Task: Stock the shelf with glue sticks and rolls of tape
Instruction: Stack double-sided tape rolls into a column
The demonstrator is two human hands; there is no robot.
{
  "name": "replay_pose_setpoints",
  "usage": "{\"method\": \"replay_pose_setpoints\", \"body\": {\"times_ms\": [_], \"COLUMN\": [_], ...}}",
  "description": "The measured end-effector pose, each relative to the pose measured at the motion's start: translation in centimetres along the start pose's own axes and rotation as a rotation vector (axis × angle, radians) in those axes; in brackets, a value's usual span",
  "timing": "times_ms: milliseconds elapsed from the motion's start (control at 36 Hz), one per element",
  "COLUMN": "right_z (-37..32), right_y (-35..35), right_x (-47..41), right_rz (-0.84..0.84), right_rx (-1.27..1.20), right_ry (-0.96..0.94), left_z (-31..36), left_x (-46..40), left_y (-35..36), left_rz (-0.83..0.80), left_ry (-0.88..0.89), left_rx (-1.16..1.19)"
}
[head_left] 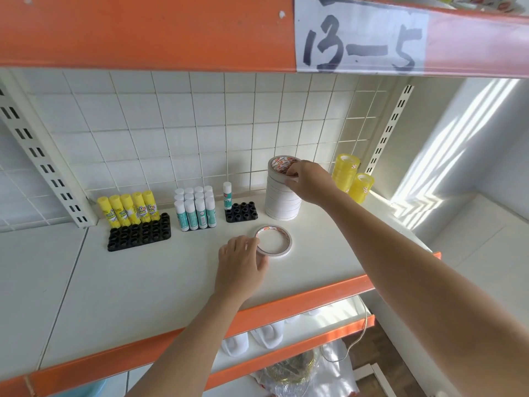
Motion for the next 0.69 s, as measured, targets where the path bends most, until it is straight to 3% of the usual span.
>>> {"method": "replay_pose_setpoints", "body": {"times_ms": [694], "right_z": [0.16], "right_y": [0.33], "right_x": [0.02], "right_rz": [-0.069], "right_rx": [0.028], "right_ry": [-0.026], "left_z": [-0.12], "left_x": [-0.06], "left_y": [0.38], "left_rz": [-0.018], "left_ry": [0.003], "left_rx": [0.002]}}
Point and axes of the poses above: each hand's wrist, its own x-axis away from the middle knuckle, its own y-axis out of the palm, z = x × y, the point moved 10 cm from there along -x, towards the middle knuckle
